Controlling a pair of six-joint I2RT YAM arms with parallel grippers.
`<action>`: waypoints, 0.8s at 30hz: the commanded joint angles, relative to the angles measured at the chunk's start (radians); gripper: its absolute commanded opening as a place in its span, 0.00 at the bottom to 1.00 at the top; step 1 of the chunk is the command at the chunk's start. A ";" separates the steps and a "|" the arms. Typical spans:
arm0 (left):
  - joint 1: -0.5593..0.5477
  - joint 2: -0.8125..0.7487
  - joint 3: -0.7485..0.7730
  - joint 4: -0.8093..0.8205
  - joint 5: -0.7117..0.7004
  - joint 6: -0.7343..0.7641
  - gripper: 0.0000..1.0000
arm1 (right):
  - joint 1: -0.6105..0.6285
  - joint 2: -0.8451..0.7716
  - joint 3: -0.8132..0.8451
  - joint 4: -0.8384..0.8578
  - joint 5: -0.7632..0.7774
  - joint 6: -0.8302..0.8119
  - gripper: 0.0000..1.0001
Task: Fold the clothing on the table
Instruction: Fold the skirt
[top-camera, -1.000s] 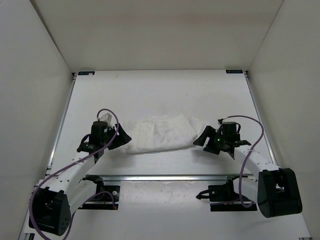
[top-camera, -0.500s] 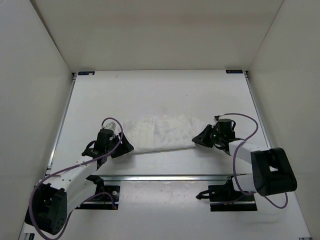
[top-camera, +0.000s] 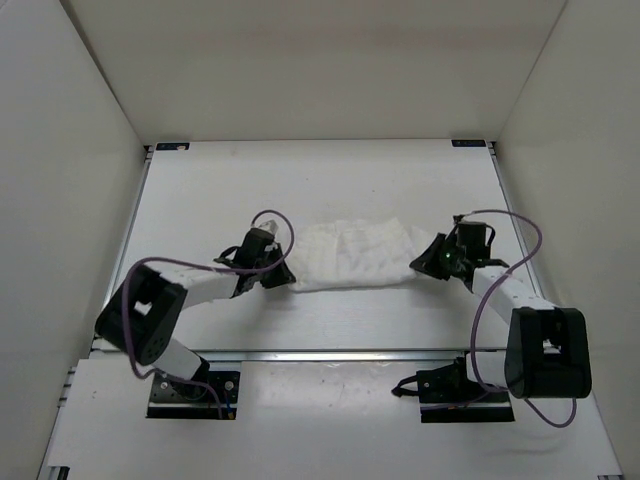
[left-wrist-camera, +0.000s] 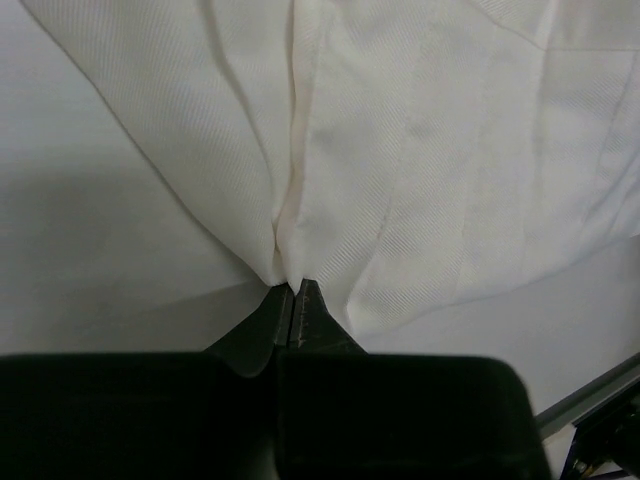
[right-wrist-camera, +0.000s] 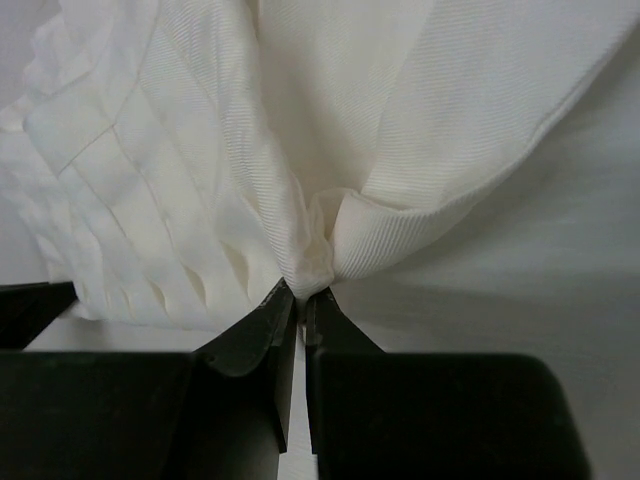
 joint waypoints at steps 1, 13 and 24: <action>-0.037 0.124 0.161 0.059 0.026 -0.004 0.00 | -0.015 0.026 0.213 -0.166 0.095 -0.164 0.00; -0.072 0.354 0.276 0.151 0.062 -0.040 0.00 | 0.384 0.270 0.650 -0.279 0.144 -0.266 0.00; -0.040 0.327 0.219 0.180 0.073 -0.036 0.00 | 0.636 0.541 0.702 -0.218 0.081 -0.183 0.00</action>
